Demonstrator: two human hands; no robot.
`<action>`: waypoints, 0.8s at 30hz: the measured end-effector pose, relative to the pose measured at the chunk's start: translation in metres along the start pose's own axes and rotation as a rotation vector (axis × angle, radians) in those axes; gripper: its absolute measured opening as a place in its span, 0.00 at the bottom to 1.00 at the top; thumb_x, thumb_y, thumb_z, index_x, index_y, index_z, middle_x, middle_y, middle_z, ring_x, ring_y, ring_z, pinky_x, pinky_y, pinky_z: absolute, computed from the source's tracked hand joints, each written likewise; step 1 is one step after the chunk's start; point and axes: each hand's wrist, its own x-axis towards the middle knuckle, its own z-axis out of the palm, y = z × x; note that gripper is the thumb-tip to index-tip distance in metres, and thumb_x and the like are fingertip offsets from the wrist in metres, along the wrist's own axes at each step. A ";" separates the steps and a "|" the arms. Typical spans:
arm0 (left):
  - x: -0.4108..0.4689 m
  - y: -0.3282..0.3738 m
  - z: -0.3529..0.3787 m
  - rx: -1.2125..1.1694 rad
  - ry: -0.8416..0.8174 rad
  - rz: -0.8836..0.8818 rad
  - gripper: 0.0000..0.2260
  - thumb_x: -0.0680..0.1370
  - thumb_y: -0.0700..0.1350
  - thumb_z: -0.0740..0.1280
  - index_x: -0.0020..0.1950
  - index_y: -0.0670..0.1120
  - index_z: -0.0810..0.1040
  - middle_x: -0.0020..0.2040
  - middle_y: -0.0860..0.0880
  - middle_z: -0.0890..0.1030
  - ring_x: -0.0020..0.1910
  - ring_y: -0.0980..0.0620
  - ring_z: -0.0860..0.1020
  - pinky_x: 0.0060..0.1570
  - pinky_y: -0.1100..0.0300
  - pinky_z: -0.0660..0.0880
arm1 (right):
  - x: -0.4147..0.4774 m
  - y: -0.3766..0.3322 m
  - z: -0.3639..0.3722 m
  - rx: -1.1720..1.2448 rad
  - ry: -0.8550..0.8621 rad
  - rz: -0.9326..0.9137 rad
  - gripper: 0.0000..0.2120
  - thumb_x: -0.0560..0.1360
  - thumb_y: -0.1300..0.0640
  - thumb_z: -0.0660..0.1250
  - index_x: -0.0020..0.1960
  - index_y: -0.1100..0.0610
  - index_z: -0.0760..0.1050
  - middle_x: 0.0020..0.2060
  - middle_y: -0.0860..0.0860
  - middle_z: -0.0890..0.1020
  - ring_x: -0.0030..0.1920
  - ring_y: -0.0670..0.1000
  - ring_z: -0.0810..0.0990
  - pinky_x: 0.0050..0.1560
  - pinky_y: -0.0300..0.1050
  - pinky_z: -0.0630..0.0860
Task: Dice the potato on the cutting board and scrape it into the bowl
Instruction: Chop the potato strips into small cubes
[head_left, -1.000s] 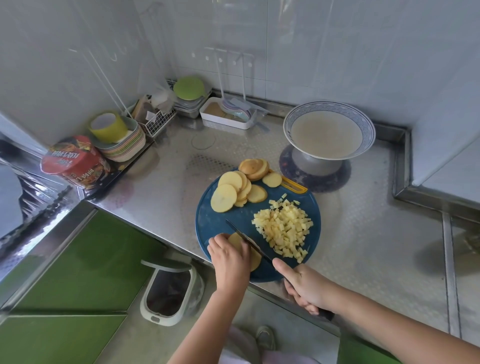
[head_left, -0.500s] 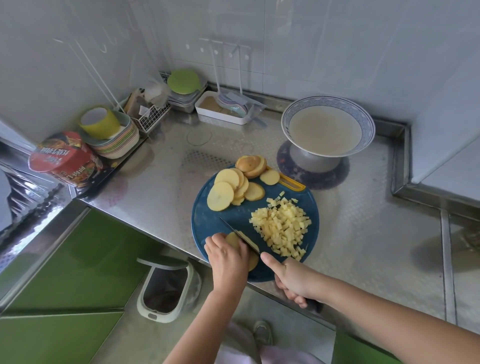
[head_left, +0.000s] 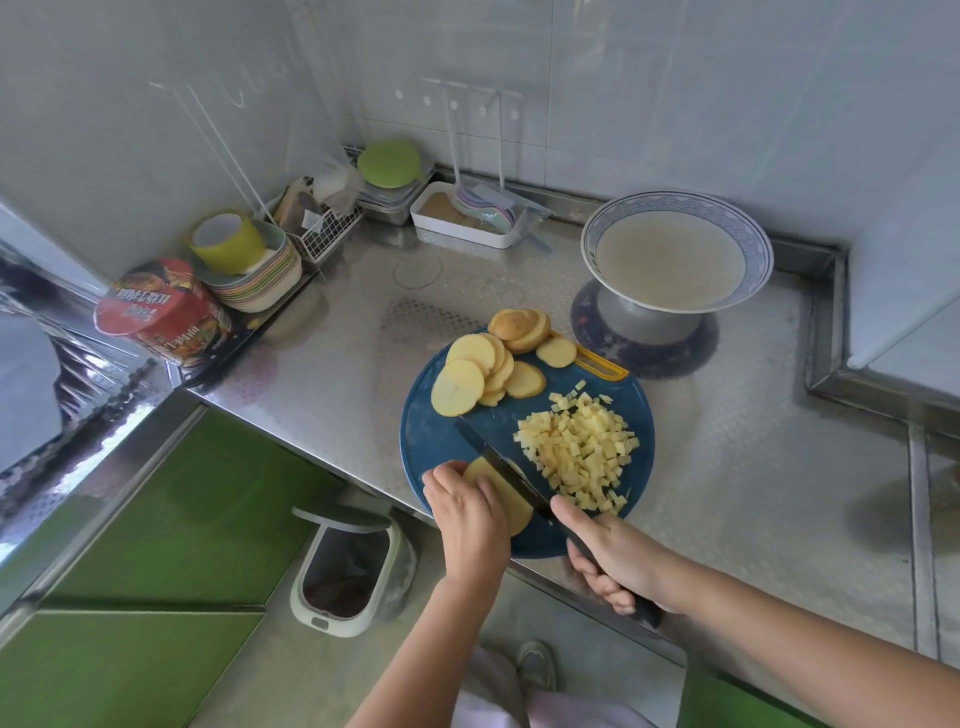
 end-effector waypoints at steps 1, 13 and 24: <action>0.000 -0.001 0.001 -0.002 0.006 0.005 0.03 0.80 0.39 0.58 0.51 0.44 0.65 0.50 0.48 0.66 0.50 0.52 0.65 0.53 0.61 0.63 | -0.002 0.000 0.000 -0.017 -0.001 -0.008 0.32 0.74 0.28 0.52 0.28 0.55 0.62 0.20 0.52 0.64 0.18 0.49 0.61 0.22 0.39 0.62; 0.000 -0.003 0.006 -0.052 0.095 -0.013 0.05 0.80 0.40 0.60 0.48 0.44 0.64 0.48 0.47 0.66 0.48 0.48 0.68 0.51 0.55 0.68 | -0.006 0.004 0.007 -0.144 0.047 -0.024 0.33 0.69 0.25 0.49 0.27 0.56 0.60 0.19 0.51 0.63 0.18 0.49 0.61 0.22 0.39 0.64; -0.002 0.002 0.006 -0.107 0.088 -0.095 0.07 0.79 0.41 0.64 0.49 0.44 0.65 0.49 0.49 0.65 0.48 0.52 0.65 0.50 0.64 0.61 | -0.006 0.008 0.005 -0.164 0.083 -0.067 0.34 0.69 0.26 0.50 0.29 0.58 0.59 0.19 0.52 0.62 0.17 0.49 0.62 0.21 0.38 0.64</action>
